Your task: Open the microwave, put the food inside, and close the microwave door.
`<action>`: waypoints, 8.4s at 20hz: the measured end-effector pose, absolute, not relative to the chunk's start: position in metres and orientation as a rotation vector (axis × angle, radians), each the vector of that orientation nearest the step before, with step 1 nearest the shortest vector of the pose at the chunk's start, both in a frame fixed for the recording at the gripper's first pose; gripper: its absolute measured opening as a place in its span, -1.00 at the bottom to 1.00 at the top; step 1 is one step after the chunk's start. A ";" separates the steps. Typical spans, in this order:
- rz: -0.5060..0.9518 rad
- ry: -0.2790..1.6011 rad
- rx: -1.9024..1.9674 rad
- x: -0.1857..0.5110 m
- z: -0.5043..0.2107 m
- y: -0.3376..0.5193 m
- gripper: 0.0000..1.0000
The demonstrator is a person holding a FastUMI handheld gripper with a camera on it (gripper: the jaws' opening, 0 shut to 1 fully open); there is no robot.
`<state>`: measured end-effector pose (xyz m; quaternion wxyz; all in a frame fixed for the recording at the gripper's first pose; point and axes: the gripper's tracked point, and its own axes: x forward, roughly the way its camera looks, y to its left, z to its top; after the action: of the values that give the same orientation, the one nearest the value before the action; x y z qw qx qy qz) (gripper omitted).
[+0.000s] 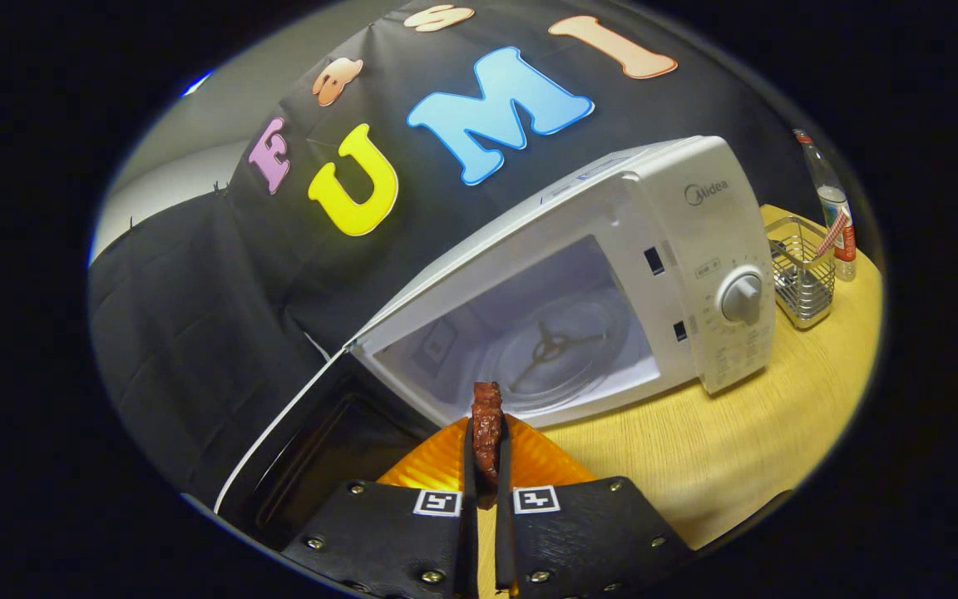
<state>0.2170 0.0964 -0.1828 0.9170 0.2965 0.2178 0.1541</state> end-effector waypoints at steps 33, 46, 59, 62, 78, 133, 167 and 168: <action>0.210 0.200 0.109 0.235 -0.127 0.113 0.95; 0.469 0.136 0.152 0.088 -0.039 0.201 0.95; 0.795 0.175 0.118 -0.032 -0.047 0.348 0.95; 0.835 0.231 0.103 -0.045 -0.072 0.370 0.95; 0.681 0.360 -0.019 -0.011 -0.164 0.379 -0.95; 0.080 0.369 0.088 0.259 -0.190 0.042 -0.99; 0.068 0.006 0.096 -0.021 -0.002 0.046 0.95; 0.069 0.002 0.097 -0.022 0.000 0.046 0.95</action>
<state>-0.0224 0.0458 -0.0002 0.9982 0.0483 0.0012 0.0344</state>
